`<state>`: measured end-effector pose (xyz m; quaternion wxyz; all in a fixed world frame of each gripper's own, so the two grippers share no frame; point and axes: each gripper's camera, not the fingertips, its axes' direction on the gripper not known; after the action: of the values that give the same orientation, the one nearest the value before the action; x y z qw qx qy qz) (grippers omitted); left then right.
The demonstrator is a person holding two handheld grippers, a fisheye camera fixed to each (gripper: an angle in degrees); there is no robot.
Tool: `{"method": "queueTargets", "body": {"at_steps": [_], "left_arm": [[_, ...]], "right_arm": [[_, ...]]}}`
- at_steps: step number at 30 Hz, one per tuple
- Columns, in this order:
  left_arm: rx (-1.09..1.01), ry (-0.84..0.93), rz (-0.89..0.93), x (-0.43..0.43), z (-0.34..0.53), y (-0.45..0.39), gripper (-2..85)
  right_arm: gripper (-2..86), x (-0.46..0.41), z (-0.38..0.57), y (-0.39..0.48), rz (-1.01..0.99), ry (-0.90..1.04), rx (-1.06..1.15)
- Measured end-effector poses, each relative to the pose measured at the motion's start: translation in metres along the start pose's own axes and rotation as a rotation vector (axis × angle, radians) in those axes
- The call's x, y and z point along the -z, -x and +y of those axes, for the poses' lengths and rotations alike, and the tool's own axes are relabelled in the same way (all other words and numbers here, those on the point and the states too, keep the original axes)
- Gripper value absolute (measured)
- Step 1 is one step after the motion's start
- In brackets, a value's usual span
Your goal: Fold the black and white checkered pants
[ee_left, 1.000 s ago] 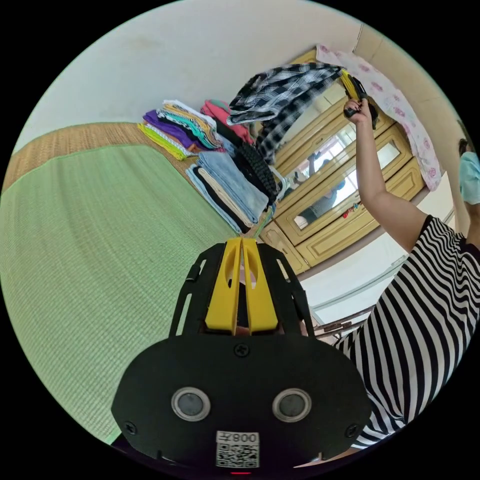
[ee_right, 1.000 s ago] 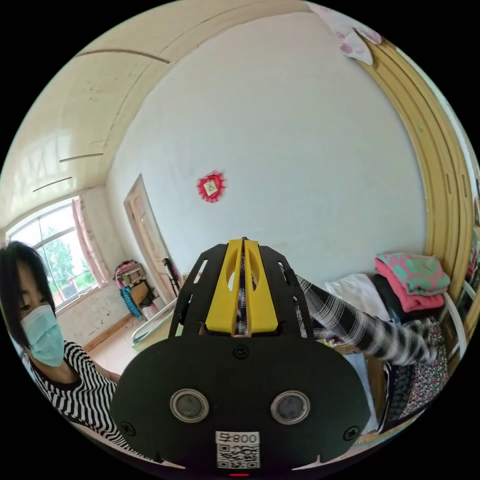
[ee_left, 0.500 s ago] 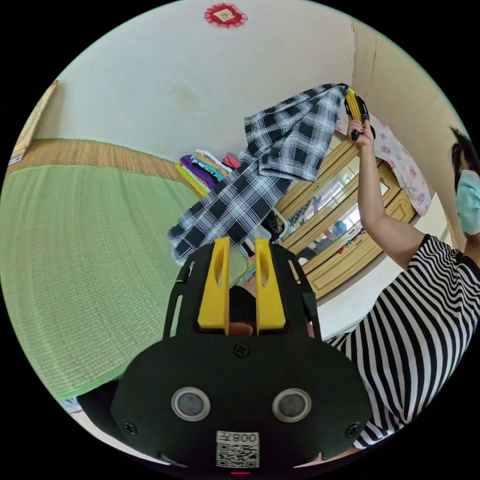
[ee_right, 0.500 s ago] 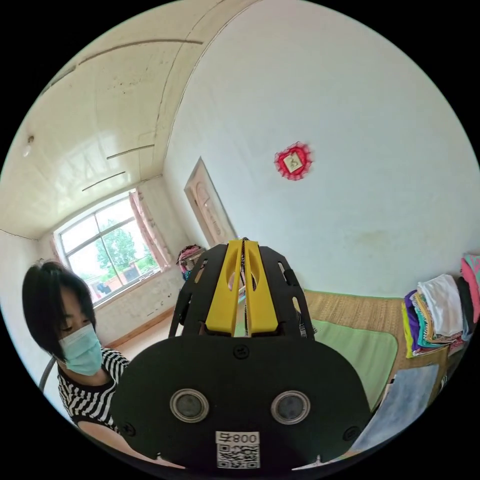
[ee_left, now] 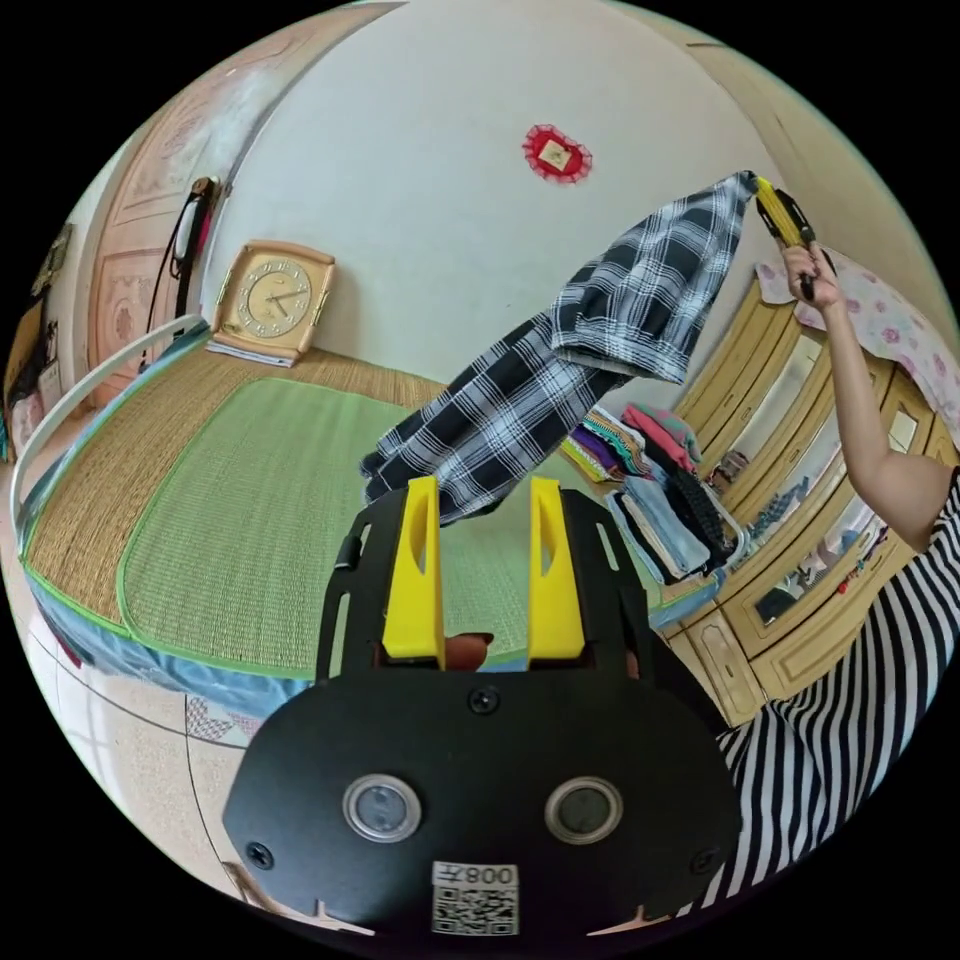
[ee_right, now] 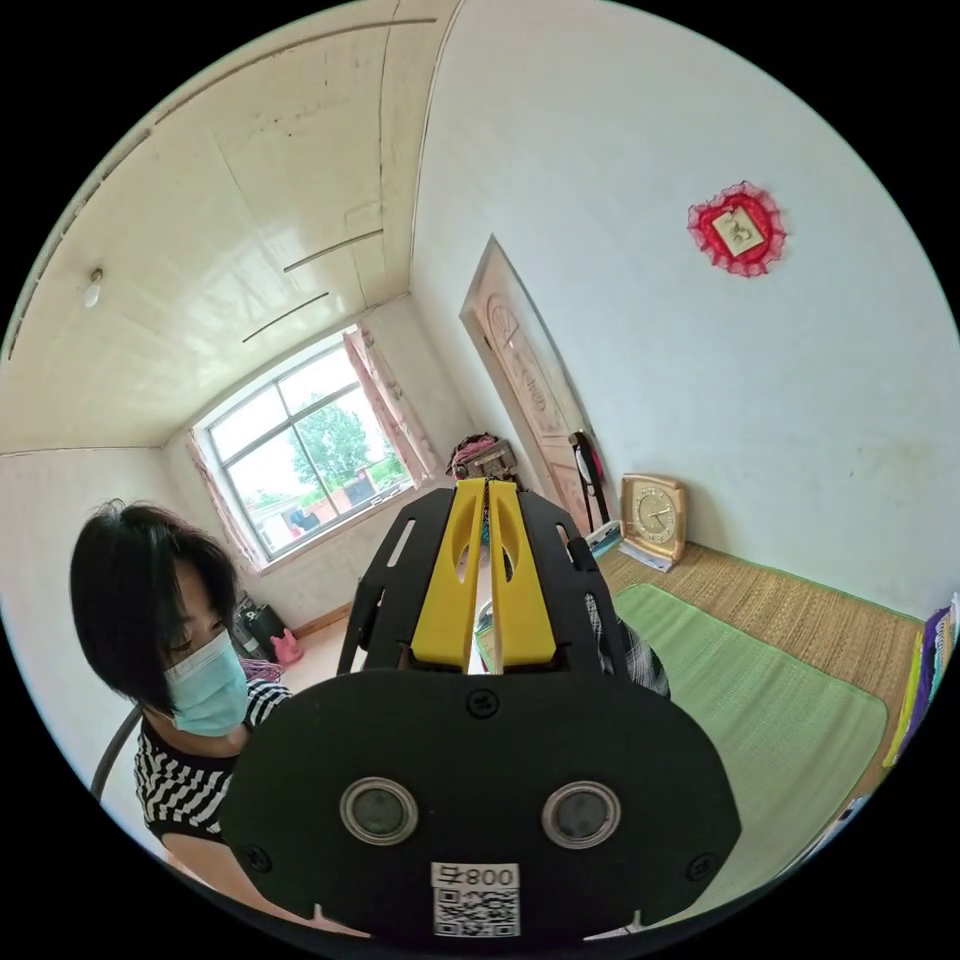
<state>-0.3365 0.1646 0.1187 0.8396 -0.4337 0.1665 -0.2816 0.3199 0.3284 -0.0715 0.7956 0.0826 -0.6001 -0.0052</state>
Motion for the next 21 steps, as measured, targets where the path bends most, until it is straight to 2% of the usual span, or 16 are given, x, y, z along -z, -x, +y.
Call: {"method": "queueTargets", "body": {"at_steps": [4,8,11,16,21], "left_arm": [[-0.028,0.111,0.047,-0.024,-0.011,-0.007,12.8],[-0.143,0.260,0.130,-0.054,-0.017,-0.039,12.2],[-0.164,0.315,0.137,-0.066,-0.021,-0.053,11.2],[-0.208,0.396,0.320,-0.074,-0.020,-0.076,9.6],[-0.275,0.481,0.340,-0.080,-0.017,-0.107,6.7]], "right_arm": [[0.2,-0.031,0.000,-0.011,0.012,0.053,-0.024],[0.2,-0.041,0.002,-0.026,0.038,0.076,-0.053],[0.2,-0.036,0.004,-0.039,0.057,0.064,-0.074],[0.2,-0.019,0.006,-0.062,0.083,0.021,-0.113],[0.2,-0.005,0.006,-0.085,0.103,-0.003,-0.135]]}}
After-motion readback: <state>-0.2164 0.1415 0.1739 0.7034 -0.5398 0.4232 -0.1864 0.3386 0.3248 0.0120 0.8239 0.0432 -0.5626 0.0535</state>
